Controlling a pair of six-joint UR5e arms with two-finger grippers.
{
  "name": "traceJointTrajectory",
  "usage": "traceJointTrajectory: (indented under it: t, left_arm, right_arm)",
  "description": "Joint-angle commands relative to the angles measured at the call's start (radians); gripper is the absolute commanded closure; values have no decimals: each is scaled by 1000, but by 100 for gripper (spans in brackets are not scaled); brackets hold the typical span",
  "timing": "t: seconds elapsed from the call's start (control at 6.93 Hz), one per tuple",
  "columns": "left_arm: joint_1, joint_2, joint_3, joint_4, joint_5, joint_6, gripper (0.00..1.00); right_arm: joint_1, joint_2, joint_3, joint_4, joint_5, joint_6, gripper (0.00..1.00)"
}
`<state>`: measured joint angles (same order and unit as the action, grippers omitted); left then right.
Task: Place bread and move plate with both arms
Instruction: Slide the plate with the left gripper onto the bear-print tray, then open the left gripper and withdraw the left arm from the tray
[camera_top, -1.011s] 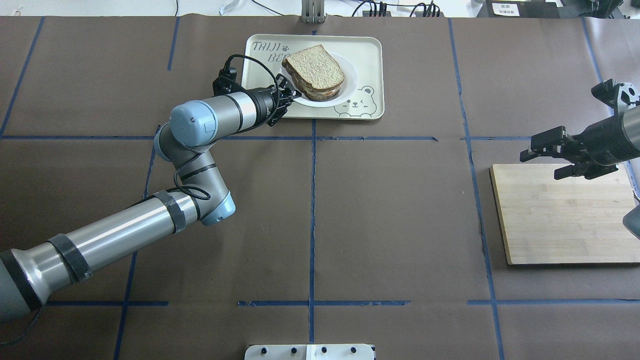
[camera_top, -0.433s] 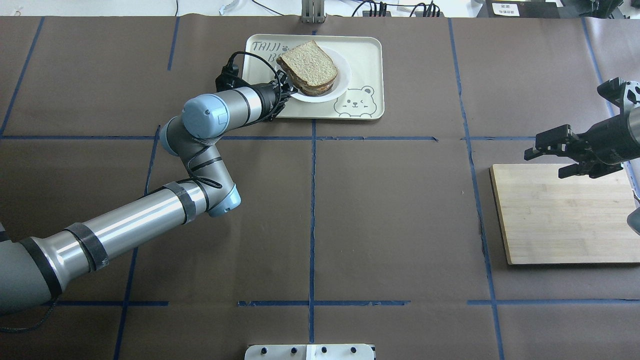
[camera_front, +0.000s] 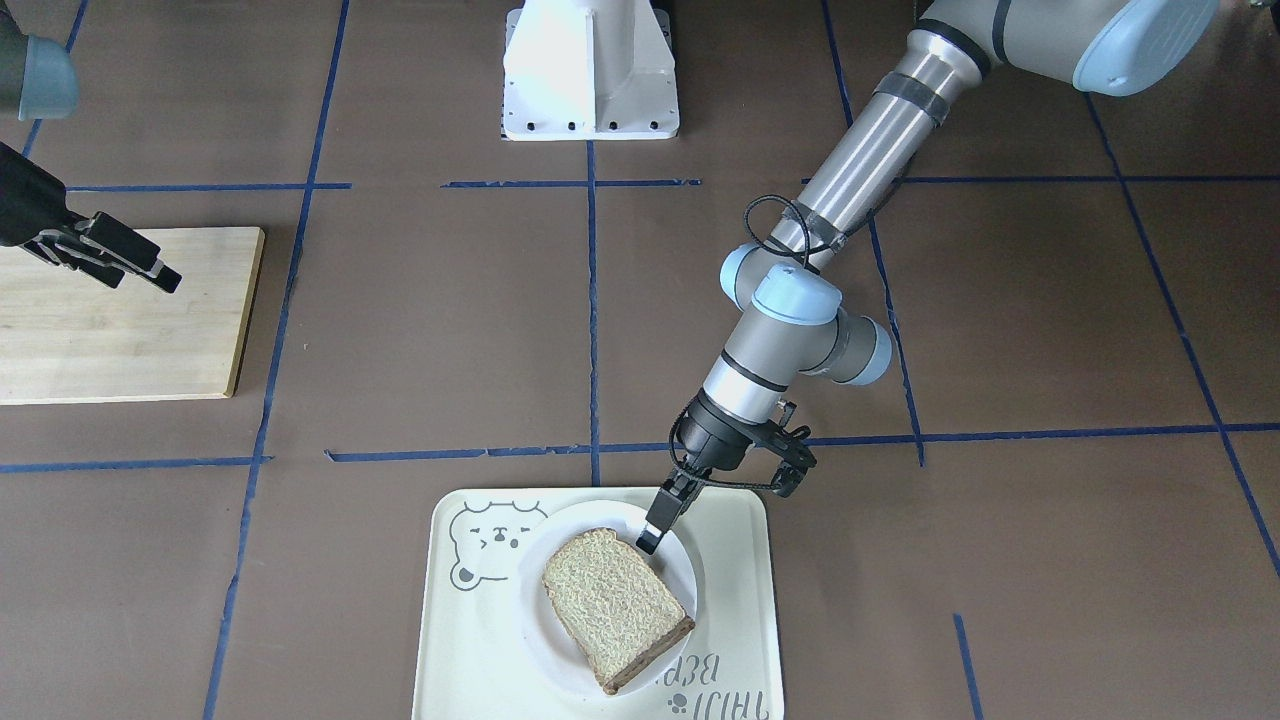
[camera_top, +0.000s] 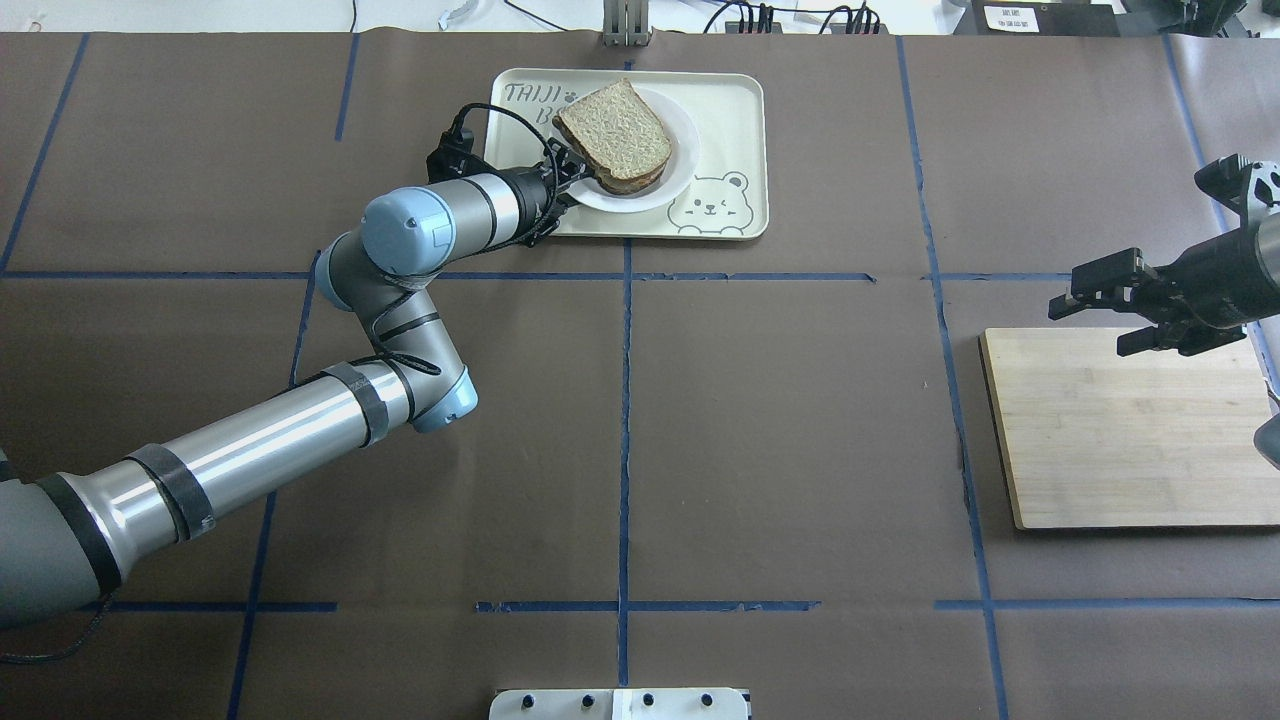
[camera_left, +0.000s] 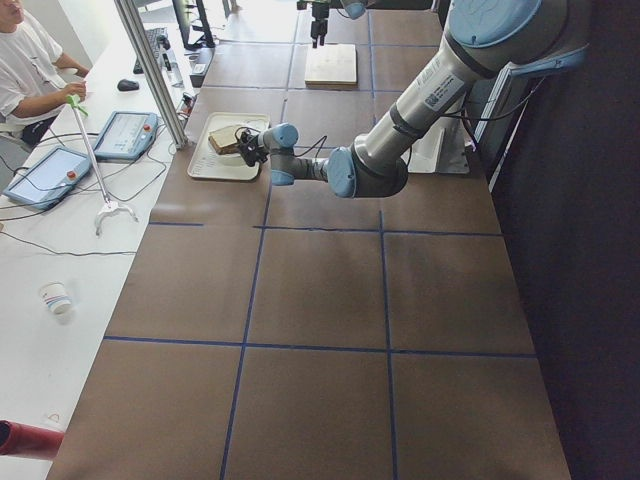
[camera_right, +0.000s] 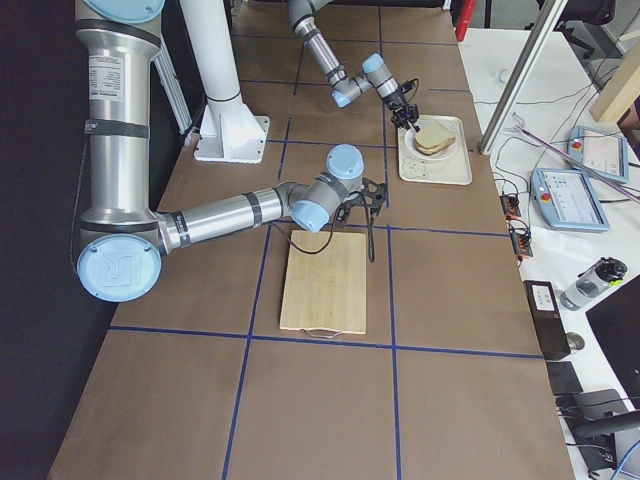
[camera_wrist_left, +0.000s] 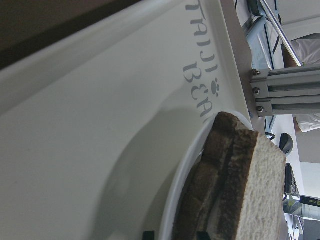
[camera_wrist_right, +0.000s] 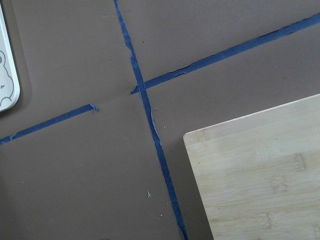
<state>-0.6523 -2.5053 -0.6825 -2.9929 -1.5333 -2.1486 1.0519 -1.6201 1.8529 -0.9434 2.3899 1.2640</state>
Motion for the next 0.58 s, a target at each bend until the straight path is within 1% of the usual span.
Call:
traceJointTrajectory:
  t: [0.0, 0.14, 0.29, 0.43]
  left_arm:
    - [-3, 116, -139, 6, -10, 51, 56]
    - [-15, 167, -289, 94, -51, 102, 56]
    - [-39, 218, -457, 230, -85, 113, 53]
    - [-70, 276, -611, 338, -149, 230, 39]
  right_arm:
    - [3, 0, -1, 0, 2, 0, 0]
    - [3, 0, 0, 0, 2, 0, 0]
    - [11, 0, 2, 0, 0, 0, 0]
    - [28, -1, 3, 0, 2, -6, 0]
